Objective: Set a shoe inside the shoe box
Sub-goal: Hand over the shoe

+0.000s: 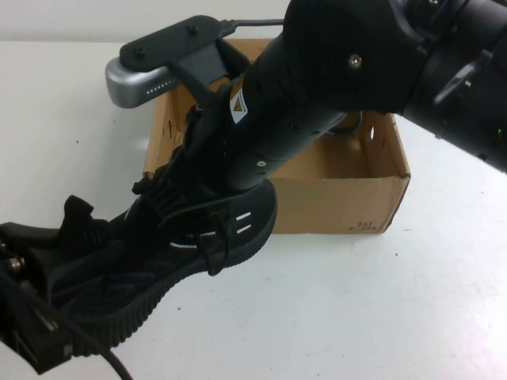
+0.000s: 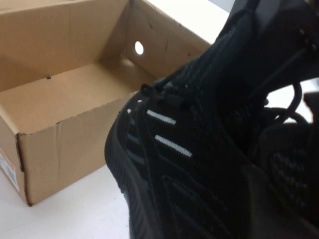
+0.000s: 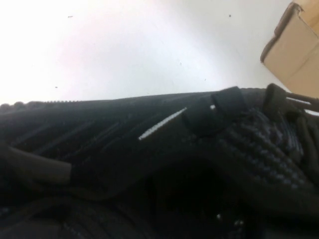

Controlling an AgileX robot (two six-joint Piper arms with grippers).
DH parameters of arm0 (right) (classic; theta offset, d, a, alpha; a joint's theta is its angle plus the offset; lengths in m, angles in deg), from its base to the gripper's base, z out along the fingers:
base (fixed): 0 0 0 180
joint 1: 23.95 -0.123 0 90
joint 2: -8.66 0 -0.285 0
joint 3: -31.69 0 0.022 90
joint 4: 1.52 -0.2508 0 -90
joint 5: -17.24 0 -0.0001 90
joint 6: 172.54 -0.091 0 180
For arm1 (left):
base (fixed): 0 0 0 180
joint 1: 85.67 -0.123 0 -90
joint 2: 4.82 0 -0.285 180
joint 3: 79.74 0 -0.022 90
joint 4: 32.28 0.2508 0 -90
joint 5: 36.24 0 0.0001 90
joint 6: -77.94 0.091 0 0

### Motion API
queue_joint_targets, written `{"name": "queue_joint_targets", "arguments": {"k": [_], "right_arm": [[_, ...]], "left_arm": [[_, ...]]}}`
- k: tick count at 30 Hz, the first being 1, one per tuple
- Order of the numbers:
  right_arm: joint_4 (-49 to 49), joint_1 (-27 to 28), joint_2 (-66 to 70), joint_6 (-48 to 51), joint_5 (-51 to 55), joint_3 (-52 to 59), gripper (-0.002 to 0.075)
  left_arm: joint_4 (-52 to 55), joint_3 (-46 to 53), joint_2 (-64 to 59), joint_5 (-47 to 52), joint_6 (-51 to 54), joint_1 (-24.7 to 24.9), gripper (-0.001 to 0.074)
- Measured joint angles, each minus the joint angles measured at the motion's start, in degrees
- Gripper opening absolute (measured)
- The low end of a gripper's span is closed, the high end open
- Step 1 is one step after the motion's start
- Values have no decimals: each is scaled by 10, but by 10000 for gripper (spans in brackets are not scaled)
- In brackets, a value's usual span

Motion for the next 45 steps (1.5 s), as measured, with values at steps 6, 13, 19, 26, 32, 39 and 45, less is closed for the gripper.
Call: {"name": "queue_joint_targets", "arguments": {"k": [6,13,19,26,32,39,45], "right_arm": [[-12,1,0,38,1,0,59],[-55,1,-27,110,-15,-1,388],[-56,1,-83,230,-41,-2,432],[-32,1,-139,382,12,-7,419],[-12,43,-146,407,60,16,416],[-154,147,-146,488,55,87,417],[-195,212,-145,500,73,93,504]], "left_arm": [[2,0,0,15,12,0,84],[9,0,-3,66,52,0,84],[7,0,-3,112,108,0,83],[-54,-6,-16,97,219,0,82],[-63,-64,-104,147,268,0,82],[-49,-185,-223,253,280,-23,81],[-30,-242,-270,246,272,-63,81]]}}
